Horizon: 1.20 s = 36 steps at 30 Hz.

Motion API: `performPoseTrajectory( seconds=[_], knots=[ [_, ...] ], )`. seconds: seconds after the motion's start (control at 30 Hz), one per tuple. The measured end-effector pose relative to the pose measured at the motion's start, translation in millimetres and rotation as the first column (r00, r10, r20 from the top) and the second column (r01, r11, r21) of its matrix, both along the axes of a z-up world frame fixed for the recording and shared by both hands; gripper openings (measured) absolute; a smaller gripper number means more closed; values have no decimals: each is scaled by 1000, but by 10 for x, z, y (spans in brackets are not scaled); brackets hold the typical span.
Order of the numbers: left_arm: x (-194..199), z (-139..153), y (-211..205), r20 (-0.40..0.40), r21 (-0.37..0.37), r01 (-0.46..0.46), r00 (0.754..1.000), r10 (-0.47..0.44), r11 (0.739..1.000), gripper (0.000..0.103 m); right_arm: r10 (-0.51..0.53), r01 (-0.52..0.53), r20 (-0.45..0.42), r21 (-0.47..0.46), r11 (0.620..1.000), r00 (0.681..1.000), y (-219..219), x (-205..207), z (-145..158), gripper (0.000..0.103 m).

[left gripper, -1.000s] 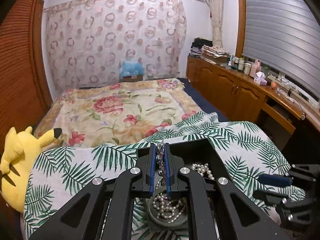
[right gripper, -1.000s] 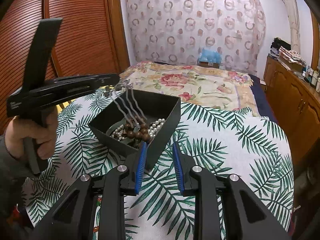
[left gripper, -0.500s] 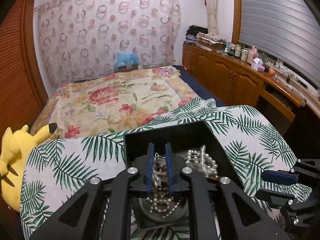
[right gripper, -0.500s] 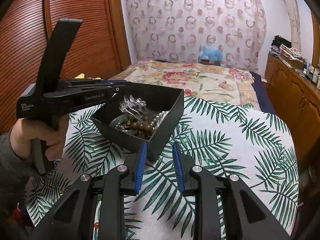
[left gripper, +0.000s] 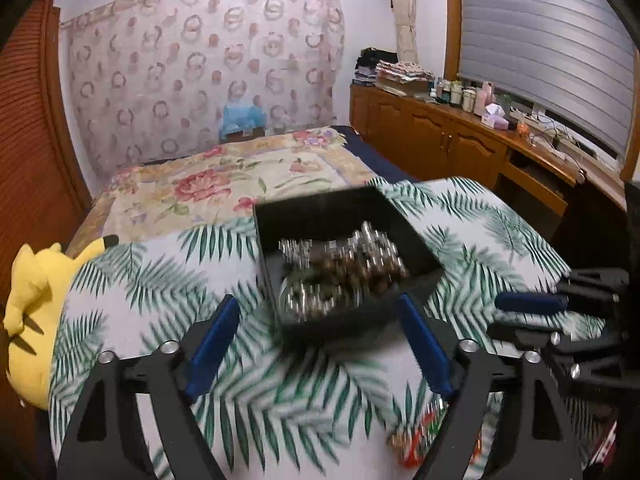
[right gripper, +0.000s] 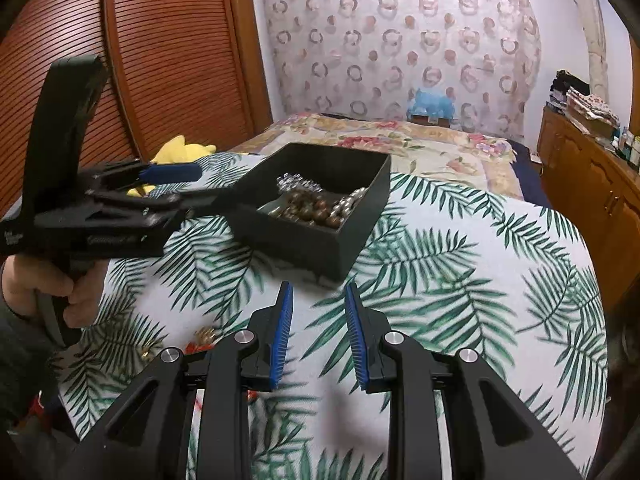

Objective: Organize jewelry
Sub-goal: 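Open both tools over the box and move them back to the remaining jewelry, then grasp the gold ring with the left tool while the right tool grasps a silver chain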

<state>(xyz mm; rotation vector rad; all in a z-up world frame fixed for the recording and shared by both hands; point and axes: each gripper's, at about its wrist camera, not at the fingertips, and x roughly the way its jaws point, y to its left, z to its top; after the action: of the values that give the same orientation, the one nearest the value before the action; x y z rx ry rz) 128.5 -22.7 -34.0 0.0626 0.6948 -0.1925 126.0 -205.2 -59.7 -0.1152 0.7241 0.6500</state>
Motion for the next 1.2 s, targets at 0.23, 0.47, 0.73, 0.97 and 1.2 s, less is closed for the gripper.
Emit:
performPoseTrajectory(
  seconds=[0.23, 0.47, 0.73, 0.97, 1.2],
  knots=[
    [-380, -213, 133, -52, 0, -17, 999, 17, 1000, 90, 46, -46, -18, 17, 999, 999, 89, -296, -59, 33],
    [-637, -353, 278, -86, -7, -40, 996, 39, 999, 94, 100, -99, -51, 10, 995, 994, 306, -487, -160, 34],
    [-870, -493, 403, -117, -30, -59, 992, 55, 998, 94, 147, -150, -88, -38, 988, 985, 587, -551, -298, 34],
    [-922, -555, 393, -128, -34, -45, 991, 40, 998, 94, 115, -122, -92, -76, 990, 989, 621, -516, -326, 25],
    [-919, -600, 394, -136, -46, -46, 990, 39, 998, 94, 73, -83, -97, -109, 991, 993, 548, -464, -364, 24]
  ],
)
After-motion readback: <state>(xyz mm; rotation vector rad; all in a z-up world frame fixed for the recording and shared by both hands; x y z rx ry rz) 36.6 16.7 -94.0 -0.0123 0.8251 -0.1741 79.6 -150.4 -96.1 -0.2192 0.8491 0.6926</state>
